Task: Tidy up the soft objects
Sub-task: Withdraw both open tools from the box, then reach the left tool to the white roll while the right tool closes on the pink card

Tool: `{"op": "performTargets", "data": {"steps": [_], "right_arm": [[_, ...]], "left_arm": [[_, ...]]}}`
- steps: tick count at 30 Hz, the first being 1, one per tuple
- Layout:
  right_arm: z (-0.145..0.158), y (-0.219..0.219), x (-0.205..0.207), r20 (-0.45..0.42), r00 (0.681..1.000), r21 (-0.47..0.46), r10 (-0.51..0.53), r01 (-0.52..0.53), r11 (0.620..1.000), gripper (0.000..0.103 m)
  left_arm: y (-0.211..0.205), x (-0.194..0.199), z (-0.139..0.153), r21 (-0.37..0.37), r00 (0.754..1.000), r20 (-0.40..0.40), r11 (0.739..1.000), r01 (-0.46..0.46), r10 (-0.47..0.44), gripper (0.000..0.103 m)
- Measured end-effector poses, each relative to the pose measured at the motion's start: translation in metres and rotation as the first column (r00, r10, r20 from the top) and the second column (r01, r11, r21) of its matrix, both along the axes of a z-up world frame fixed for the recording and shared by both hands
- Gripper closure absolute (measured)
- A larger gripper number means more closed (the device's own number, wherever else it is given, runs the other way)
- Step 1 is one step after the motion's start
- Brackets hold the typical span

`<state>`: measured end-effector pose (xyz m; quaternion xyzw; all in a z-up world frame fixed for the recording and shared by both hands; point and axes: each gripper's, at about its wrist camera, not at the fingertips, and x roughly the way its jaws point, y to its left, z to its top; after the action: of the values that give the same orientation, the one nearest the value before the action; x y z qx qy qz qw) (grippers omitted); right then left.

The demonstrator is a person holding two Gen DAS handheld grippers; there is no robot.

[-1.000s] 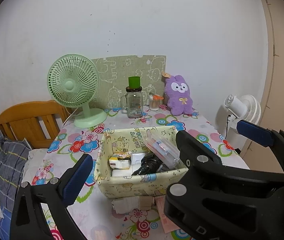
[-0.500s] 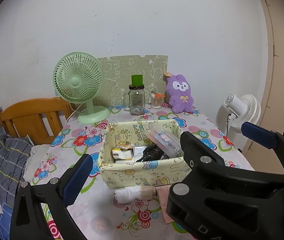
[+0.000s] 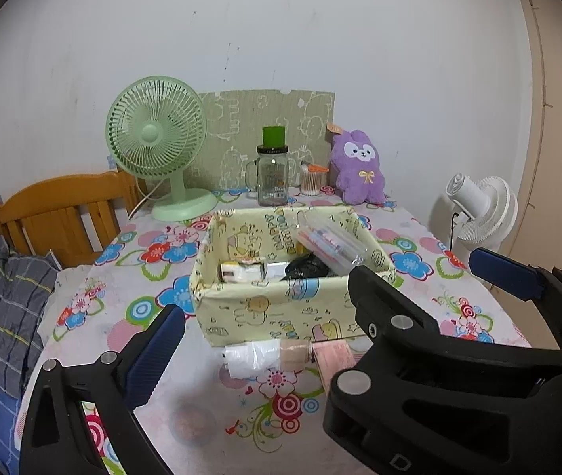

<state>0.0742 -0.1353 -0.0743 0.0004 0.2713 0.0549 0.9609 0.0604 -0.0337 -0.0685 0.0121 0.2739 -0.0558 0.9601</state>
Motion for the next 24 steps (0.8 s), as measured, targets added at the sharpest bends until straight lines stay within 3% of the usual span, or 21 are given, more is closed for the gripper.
{"op": "performTargets", "data": {"steps": [24], "right_arm": [[-0.065, 0.003, 0.017, -0.141, 0.990, 0.015, 0.016, -0.014, 1.000, 0.009]], "left_arm": [[0.007, 0.015, -0.063, 0.023, 0.990, -0.141, 1.000, -0.016, 0.019, 0.010]]}}
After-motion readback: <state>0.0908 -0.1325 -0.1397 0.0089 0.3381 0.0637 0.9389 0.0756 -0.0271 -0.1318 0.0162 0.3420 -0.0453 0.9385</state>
